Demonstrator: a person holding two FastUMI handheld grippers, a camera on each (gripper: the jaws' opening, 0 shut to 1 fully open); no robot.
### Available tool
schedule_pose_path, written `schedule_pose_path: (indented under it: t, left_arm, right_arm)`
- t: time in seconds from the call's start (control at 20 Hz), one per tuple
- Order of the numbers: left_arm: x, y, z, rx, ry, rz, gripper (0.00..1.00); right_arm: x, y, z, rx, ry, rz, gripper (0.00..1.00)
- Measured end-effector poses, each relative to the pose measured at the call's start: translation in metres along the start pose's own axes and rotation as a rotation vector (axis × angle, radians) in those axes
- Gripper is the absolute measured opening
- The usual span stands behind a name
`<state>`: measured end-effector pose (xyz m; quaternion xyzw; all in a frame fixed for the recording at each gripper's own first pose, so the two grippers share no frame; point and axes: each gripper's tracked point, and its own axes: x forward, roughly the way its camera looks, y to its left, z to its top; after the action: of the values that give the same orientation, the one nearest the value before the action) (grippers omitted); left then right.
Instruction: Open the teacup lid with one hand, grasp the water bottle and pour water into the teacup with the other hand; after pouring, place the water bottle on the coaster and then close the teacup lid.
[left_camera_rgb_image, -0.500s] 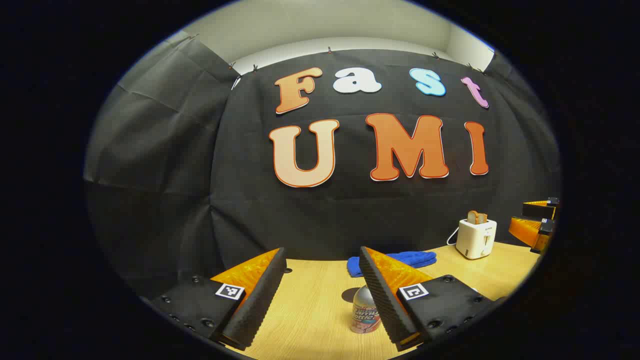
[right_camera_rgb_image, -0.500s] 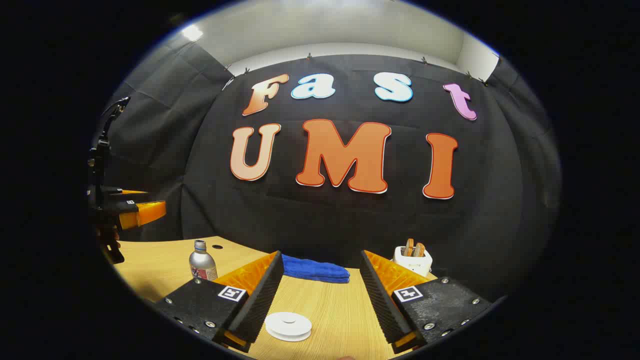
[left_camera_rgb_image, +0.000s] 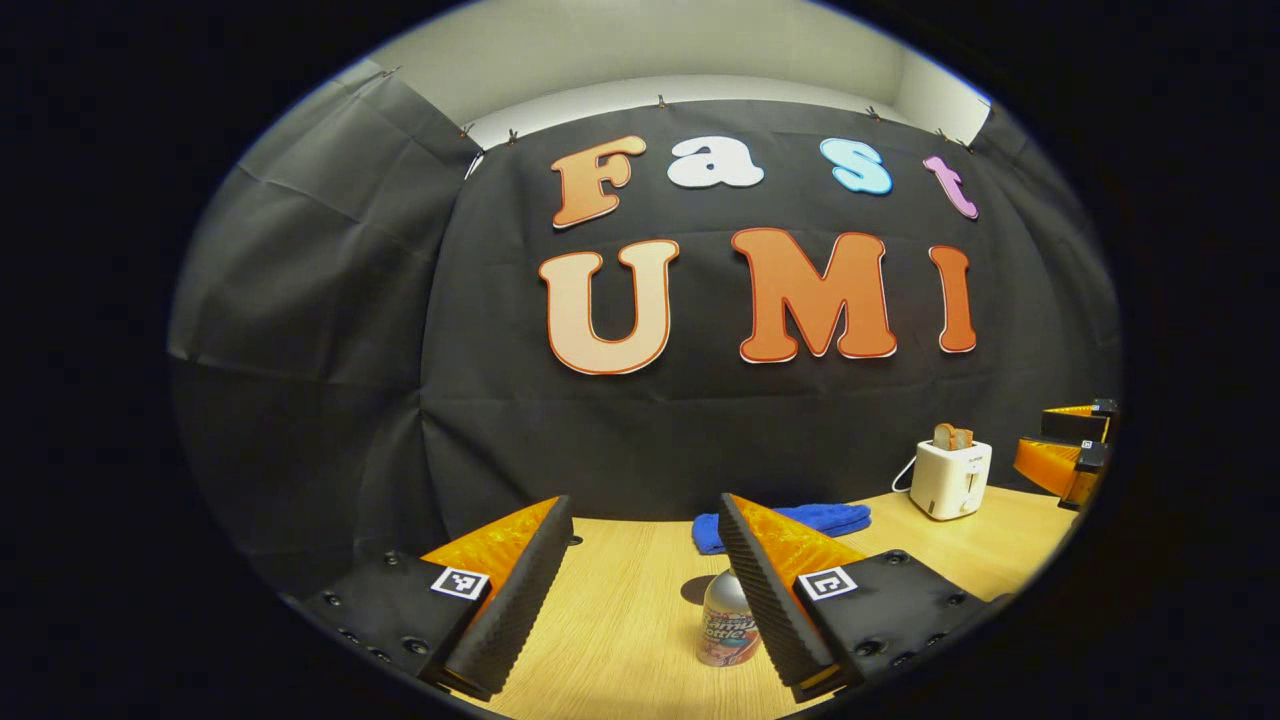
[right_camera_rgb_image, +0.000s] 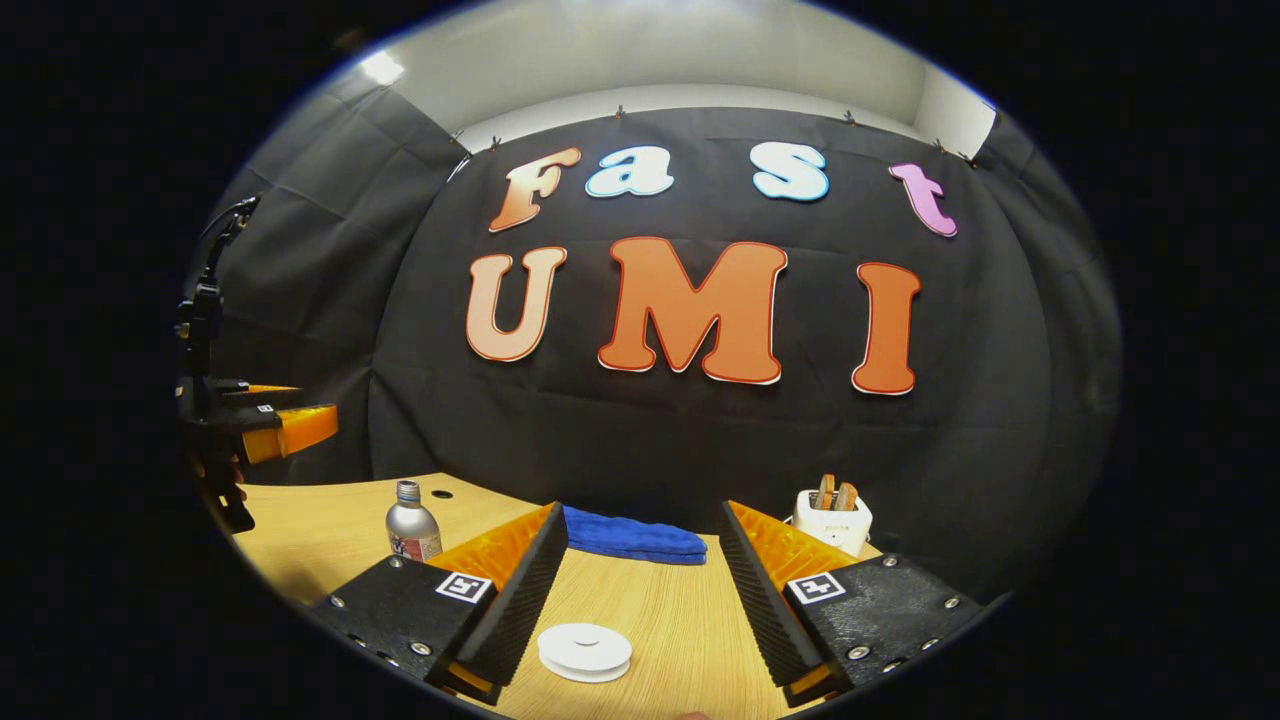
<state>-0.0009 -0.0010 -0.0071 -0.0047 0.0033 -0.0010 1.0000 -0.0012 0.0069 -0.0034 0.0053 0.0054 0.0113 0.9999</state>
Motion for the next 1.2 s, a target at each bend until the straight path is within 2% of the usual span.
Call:
schedule_pose_path:
  t: [0.65,0.85,1.05,1.2]
  left_arm:
    - [0.002,-0.002,-0.012,0.01,0.019,-0.012,0.96]
    - [0.002,-0.007,-0.017,0.025,0.019,-0.028,0.94]
    - [0.0,-0.014,-0.027,0.032,0.031,-0.046,0.97]
    - [-0.001,-0.018,-0.035,0.031,0.049,-0.055,0.94]
  right_arm:
    - [0.005,0.004,-0.016,0.003,0.038,0.008,0.92]
    - [0.006,0.011,-0.036,-0.003,0.077,0.025,0.92]
    - [0.007,0.021,-0.061,-0.012,0.13,0.051,0.92]
    - [0.01,0.03,-0.086,-0.013,0.187,0.073,0.88]
